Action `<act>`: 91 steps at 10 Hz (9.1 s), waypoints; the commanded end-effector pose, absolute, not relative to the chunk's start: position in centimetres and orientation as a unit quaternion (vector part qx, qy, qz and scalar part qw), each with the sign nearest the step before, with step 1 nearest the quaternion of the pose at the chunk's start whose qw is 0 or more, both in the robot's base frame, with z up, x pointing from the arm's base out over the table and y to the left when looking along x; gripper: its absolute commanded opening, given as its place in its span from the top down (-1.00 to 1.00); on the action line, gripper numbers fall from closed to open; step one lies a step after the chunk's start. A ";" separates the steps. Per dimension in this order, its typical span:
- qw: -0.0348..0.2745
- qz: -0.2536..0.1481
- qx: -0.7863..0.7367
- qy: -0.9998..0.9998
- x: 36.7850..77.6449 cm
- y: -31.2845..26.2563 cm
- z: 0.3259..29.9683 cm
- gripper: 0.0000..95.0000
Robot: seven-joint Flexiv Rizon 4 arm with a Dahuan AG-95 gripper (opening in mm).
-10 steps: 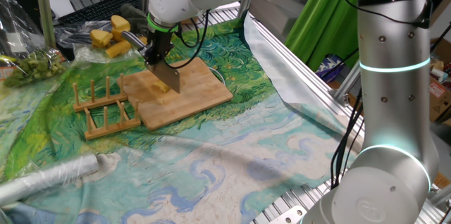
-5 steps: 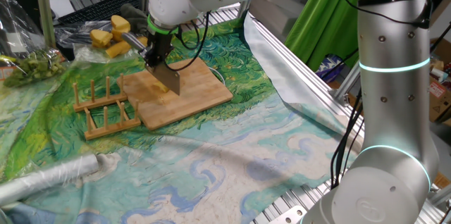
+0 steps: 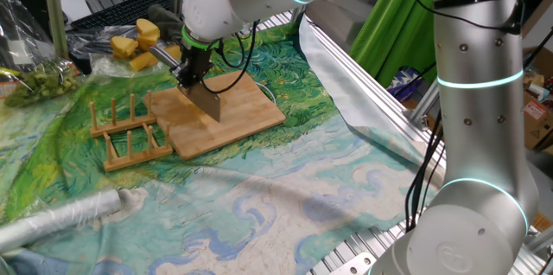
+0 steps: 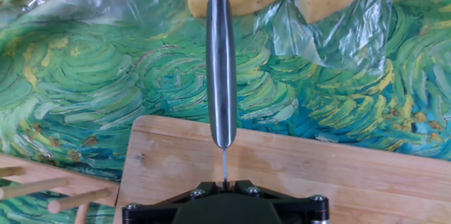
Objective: Chop the potatoes
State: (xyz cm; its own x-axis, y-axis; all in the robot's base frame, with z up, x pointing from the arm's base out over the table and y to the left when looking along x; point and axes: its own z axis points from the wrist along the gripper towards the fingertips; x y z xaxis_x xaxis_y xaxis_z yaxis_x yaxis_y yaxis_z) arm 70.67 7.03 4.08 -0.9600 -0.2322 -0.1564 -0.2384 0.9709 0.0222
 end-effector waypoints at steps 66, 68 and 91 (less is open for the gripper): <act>0.083 0.018 -0.110 0.990 70.3 6.5 3.8 1.00; 0.083 0.018 -0.110 0.990 70.3 6.5 4.2 1.00; 0.078 0.020 -0.115 0.990 70.4 5.9 4.0 1.00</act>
